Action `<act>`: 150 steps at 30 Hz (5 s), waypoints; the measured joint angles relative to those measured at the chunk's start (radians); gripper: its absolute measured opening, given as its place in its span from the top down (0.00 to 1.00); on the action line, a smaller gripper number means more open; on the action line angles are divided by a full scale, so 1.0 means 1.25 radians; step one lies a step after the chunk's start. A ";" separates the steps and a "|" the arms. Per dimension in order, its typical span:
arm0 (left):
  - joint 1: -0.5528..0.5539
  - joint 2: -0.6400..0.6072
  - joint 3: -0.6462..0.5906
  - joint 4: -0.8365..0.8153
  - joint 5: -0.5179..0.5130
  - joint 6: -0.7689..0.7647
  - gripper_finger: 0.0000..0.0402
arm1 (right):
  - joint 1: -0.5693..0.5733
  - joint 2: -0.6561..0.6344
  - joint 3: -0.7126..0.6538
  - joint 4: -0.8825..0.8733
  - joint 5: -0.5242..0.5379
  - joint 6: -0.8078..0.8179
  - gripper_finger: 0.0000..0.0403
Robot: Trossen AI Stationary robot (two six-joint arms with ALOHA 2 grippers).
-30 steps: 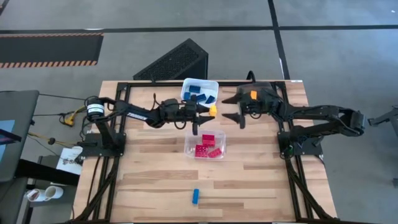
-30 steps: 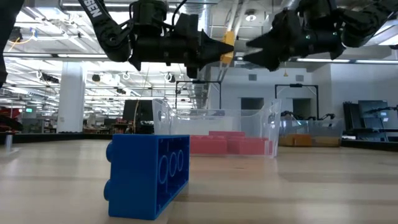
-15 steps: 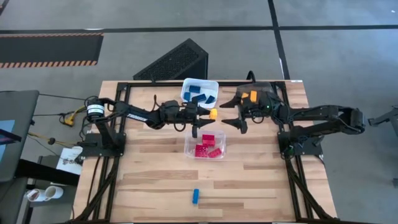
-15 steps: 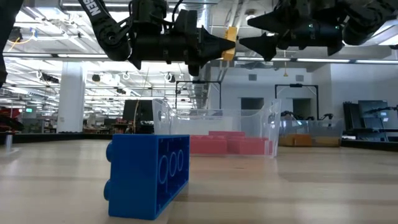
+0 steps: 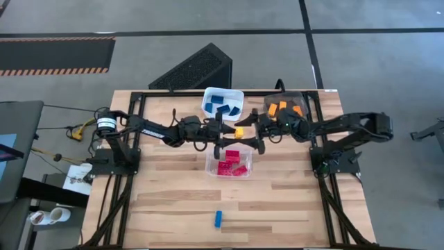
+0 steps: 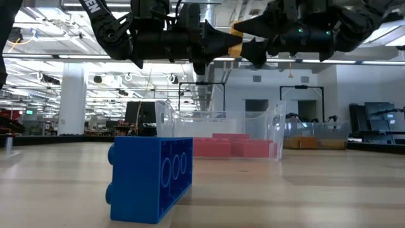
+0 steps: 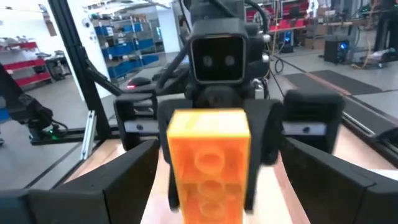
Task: Sort & place blocks by color
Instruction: Put the yellow block into the black bin, then put the blue block into the white bin
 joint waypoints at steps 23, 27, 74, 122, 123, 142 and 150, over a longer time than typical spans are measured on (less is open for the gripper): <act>-0.029 -0.001 0.000 -0.032 -0.068 -0.031 0.74 | 0.023 0.026 0.021 0.010 0.005 -0.006 0.63; -0.034 -0.001 0.000 -0.032 -0.078 -0.030 0.74 | 0.023 0.027 0.021 0.010 0.004 -0.006 0.65; -0.027 -0.053 0.001 -0.215 -0.217 -0.110 0.34 | -0.514 -0.086 -0.246 -0.125 0.273 0.063 0.48; -0.033 -0.143 -0.001 -0.352 -0.256 -0.081 0.34 | -0.163 -0.257 -0.142 -0.143 -0.003 -0.105 0.34; -0.037 -0.152 -0.001 -0.358 -0.255 -0.080 0.34 | -0.153 -0.264 -0.136 -0.165 0.013 -0.111 0.34; -0.291 -0.128 0.142 -0.699 -0.192 0.020 0.34 | -0.103 -0.285 -0.093 -0.283 0.110 -0.158 0.34; -0.377 -0.073 0.141 -0.751 -0.194 0.140 0.34 | -0.097 -0.285 -0.093 -0.304 0.110 -0.084 0.34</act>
